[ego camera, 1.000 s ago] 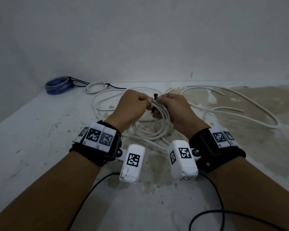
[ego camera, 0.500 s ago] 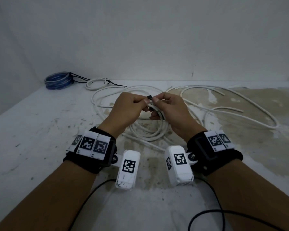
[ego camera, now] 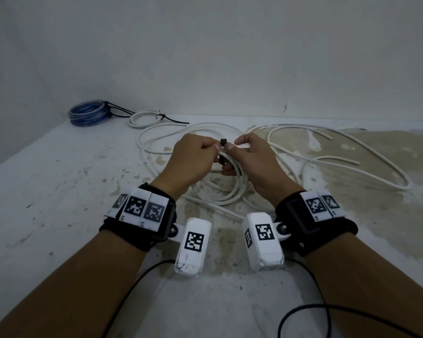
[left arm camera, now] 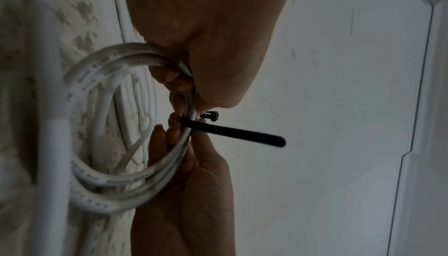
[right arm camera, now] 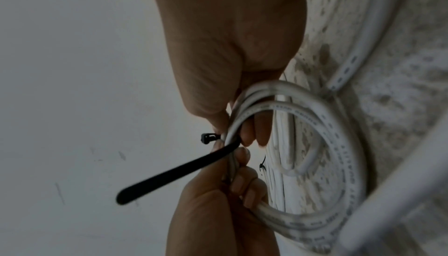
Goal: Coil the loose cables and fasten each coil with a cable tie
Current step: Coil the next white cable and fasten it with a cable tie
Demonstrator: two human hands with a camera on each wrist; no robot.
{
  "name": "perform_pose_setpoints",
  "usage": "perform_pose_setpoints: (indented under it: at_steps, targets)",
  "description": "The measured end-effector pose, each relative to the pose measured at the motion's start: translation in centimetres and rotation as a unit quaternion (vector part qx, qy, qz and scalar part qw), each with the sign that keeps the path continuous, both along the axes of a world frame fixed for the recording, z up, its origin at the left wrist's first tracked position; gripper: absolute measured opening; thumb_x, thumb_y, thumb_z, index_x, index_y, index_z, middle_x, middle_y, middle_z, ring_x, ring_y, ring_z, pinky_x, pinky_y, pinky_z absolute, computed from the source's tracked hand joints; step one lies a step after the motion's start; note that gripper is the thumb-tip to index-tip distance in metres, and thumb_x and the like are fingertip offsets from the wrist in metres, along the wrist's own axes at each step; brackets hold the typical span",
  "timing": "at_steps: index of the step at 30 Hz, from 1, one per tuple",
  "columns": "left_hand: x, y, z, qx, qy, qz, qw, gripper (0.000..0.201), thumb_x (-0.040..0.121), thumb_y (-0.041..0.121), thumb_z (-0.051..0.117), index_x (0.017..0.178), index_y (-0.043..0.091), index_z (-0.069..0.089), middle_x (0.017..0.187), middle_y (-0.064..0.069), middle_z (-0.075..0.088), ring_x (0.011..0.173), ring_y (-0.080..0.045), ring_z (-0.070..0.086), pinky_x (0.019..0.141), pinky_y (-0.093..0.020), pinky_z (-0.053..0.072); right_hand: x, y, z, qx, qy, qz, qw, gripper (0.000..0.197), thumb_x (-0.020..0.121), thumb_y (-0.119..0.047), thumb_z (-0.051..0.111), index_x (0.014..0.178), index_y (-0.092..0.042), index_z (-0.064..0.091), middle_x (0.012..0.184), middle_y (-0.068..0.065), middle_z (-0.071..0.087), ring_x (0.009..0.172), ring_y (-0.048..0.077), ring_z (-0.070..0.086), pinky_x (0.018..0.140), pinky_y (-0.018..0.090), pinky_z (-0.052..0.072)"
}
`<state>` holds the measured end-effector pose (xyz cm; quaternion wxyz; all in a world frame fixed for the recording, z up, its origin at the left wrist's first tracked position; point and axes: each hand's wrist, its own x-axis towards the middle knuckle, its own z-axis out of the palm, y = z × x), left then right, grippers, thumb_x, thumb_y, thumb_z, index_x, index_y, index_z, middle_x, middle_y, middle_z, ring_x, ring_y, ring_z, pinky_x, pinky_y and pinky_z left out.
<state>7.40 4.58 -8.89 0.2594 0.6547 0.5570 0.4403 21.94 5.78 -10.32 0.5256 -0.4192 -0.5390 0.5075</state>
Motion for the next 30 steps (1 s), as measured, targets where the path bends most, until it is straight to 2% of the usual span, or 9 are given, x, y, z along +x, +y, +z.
perform_pose_setpoints:
  at_steps: [4,8,11,13,15,19,21,25,30]
  targets:
    - [-0.2,0.2,0.0,-0.001,-0.016,0.037,0.999,0.024,0.098,0.018,0.054,0.091,0.014,0.076,0.07,0.009,0.065,0.047,0.012,0.054,0.044,-0.004,0.032,-0.1,-0.2,0.4,0.015,-0.075,-0.029,0.997,0.006,0.097,-0.013,0.058,0.1,-0.009,0.054,0.082,0.007,0.069,0.063,0.01,0.066,0.055,0.022,0.05]
    - [-1.3,0.5,0.2,-0.03,-0.066,0.075,0.994,0.021,0.096,0.015,0.055,0.091,0.011,0.075,0.072,0.004,0.066,0.046,0.011,0.055,0.042,-0.007,0.036,0.5,0.0,0.7,0.147,-0.222,0.037,0.963,0.038,0.08,0.007,0.06,0.104,-0.023,0.063,0.119,0.0,0.058,0.105,0.008,0.057,0.08,0.02,0.047]
    - [-1.6,0.6,0.0,-0.061,-0.09,0.082,0.991,0.021,0.093,0.013,0.056,0.091,0.01,0.076,0.074,0.002,0.069,0.047,0.004,0.054,0.048,-0.015,0.039,0.1,-0.2,0.4,0.192,-0.32,0.102,0.922,0.034,0.077,-0.009,0.079,0.097,-0.035,0.069,0.132,-0.003,0.047,0.126,0.004,0.045,0.094,0.017,0.04]
    - [-1.6,0.5,-0.1,-0.068,-0.091,0.083,0.99,0.022,0.091,0.012,0.056,0.09,0.001,0.075,0.069,-0.003,0.065,0.046,-0.004,0.049,0.05,-0.019,0.037,-0.5,-0.3,0.1,0.216,-0.295,0.062,0.929,0.015,0.078,-0.023,0.081,0.086,-0.033,0.073,0.128,-0.005,0.055,0.12,0.004,0.051,0.091,0.018,0.041]
    - [-1.4,0.4,-0.1,-0.069,-0.097,0.074,0.99,0.022,0.092,0.013,0.056,0.09,0.003,0.076,0.066,-0.002,0.064,0.044,-0.001,0.049,0.047,-0.016,0.037,-0.7,-0.2,0.1,0.237,-0.234,-0.013,0.943,0.001,0.084,-0.026,0.077,0.083,-0.026,0.076,0.106,-0.006,0.069,0.099,0.003,0.063,0.081,0.021,0.047]
    - [-0.7,0.1,-0.1,-0.075,-0.082,0.051,0.993,0.023,0.095,0.017,0.055,0.09,0.01,0.077,0.07,0.0,0.066,0.048,0.002,0.052,0.05,-0.017,0.038,-0.7,0.3,0.2,0.224,-0.228,-0.087,0.944,0.013,0.095,-0.018,0.061,0.096,-0.01,0.072,0.069,-0.001,0.068,0.072,0.018,0.068,0.072,0.036,0.055]
    - [-0.3,-0.1,-0.2,-0.077,-0.064,0.044,0.994,0.025,0.096,0.018,0.054,0.091,0.009,0.077,0.073,-0.001,0.068,0.058,-0.005,0.055,0.054,-0.019,0.038,-0.9,0.5,0.1,0.226,-0.291,-0.086,0.926,0.021,0.099,-0.015,0.051,0.105,-0.002,0.066,0.073,0.009,0.068,0.074,0.028,0.066,0.075,0.042,0.054]
    - [-0.3,-0.1,-0.2,-0.089,-0.071,0.059,0.992,0.025,0.096,0.018,0.054,0.091,0.009,0.077,0.07,0.0,0.067,0.049,-0.002,0.051,0.049,-0.018,0.036,-1.0,0.1,0.4,0.251,-0.358,-0.093,0.895,0.036,0.1,-0.011,0.047,0.133,-0.007,0.06,0.092,0.009,0.074,0.082,0.02,0.066,0.078,0.028,0.05]
    - [-0.6,0.1,-0.2,-0.124,-0.115,0.079,0.982,0.021,0.093,0.012,0.056,0.089,0.006,0.076,0.072,-0.005,0.067,0.06,-0.009,0.057,0.051,-0.021,0.036,-1.1,-0.7,0.8,0.309,-0.332,-0.125,0.882,0.025,0.09,-0.01,0.063,0.112,-0.014,0.074,0.08,0.006,0.074,0.067,0.019,0.062,0.068,0.033,0.052]
